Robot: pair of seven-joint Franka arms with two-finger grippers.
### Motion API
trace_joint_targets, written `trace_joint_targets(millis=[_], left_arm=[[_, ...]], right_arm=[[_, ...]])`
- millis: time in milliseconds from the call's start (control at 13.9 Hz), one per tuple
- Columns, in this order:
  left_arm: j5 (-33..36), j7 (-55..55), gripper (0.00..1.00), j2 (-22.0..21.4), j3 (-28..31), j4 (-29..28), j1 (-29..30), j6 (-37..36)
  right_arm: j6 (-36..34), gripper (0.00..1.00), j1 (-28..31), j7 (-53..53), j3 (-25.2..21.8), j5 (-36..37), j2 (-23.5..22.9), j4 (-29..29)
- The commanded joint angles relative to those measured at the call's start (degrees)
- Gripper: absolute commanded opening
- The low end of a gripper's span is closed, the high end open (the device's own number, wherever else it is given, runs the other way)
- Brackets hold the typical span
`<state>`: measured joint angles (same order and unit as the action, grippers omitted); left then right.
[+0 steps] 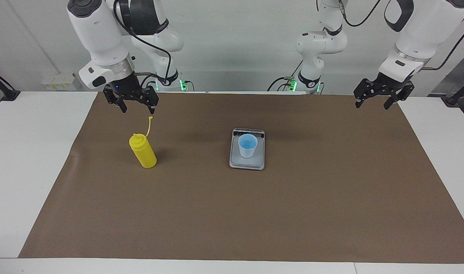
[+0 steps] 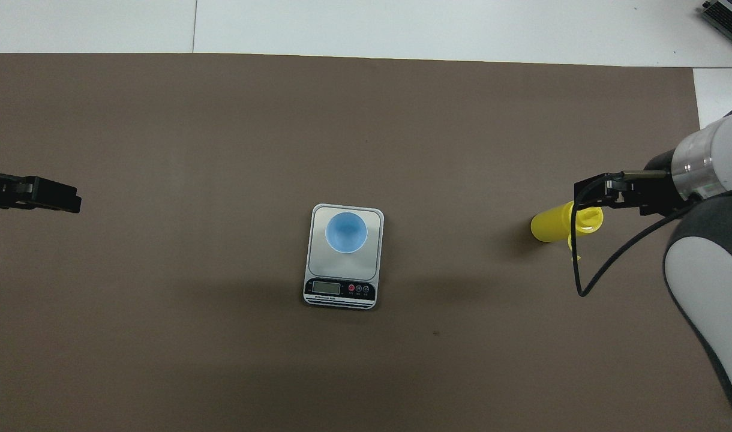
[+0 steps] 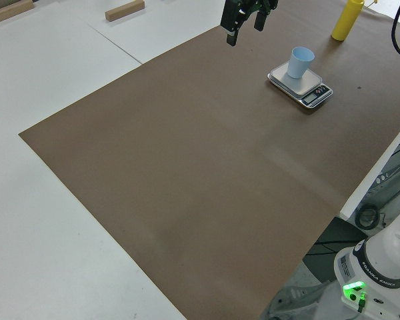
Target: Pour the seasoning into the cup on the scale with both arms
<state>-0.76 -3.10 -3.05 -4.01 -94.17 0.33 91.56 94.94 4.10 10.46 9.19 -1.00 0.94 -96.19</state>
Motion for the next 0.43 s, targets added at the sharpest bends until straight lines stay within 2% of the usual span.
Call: trace_joint_targets(millis=[0,359], left_arm=[[0.32,0.20,1.00,-2.31,0.41,-2.95,-0.59,1.61],[0.32,-0.24,1.00,-2.31,0.50,-3.13,-0.59,1.61]], right_arm=[[0.60,1.00,0.38,0.70,0.21,1.26,1.17,-1.37],[0.60,1.00,0.47,0.52,0.39,1.17,1.17,-1.46]])
